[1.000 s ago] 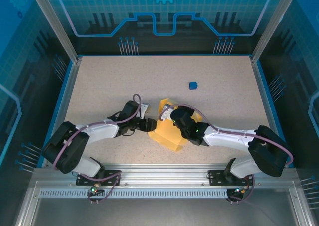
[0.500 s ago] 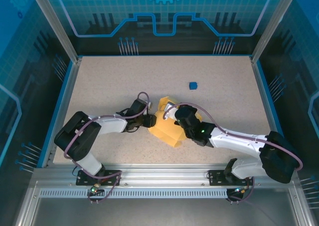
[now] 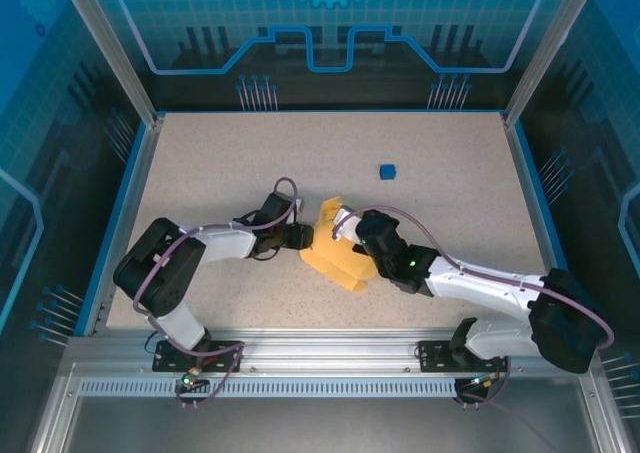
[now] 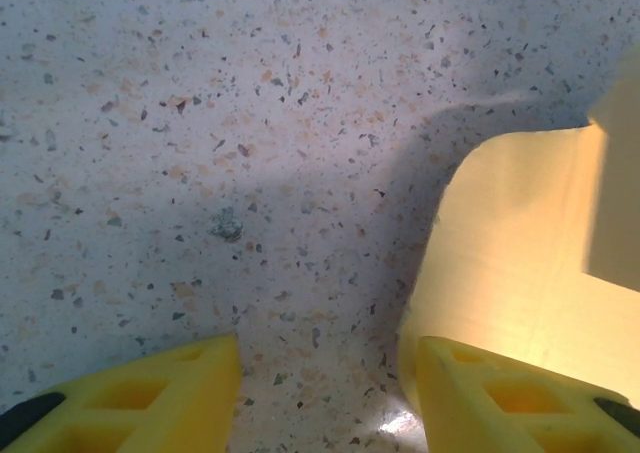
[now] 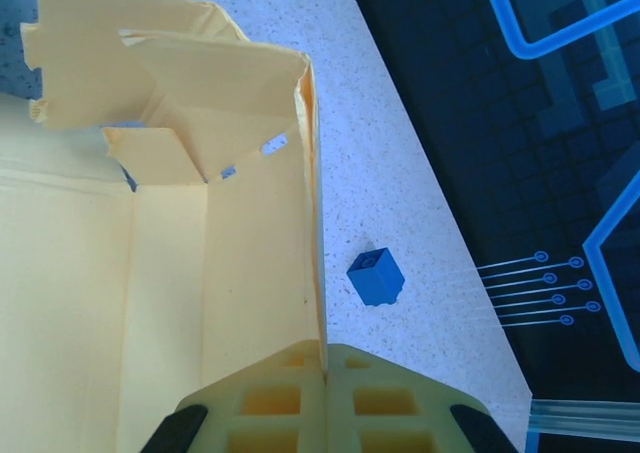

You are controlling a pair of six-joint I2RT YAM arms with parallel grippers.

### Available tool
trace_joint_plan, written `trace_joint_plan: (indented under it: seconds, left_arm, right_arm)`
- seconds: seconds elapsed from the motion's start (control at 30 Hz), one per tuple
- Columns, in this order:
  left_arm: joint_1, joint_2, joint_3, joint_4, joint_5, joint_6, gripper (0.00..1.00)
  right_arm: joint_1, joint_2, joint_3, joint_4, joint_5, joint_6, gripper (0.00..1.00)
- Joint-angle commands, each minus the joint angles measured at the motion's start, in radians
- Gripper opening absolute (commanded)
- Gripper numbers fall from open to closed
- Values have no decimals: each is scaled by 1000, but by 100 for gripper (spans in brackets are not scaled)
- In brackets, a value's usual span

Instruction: Fold the paper box

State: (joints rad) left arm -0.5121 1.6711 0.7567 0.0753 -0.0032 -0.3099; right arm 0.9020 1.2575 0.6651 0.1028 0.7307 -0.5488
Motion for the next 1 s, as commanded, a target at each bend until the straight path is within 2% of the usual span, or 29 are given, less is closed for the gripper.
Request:
trace_joint_plan:
  seconds: [0.0,0.33,0.53,0.67,0.97]
  left_arm:
    - [25,-8,23,-22,17,37,53]
    - [53,-54,34,-13,95,96,54]
    - [54,-94,31,34,213,168,57]
    - [52,-91,33,67,286,205,59]
    - [25,-31,84,90,358,296,60]
  right_arm:
    - [-12,25,3,-14,-10,23,0]
    - [-19,69,14,-21,7,32,0]
    - [-21,73,16,-23,6,36,0]
    - [-22,70,17,-22,6,39,0]
    - [-26,60,23,-34,-2,44,0]
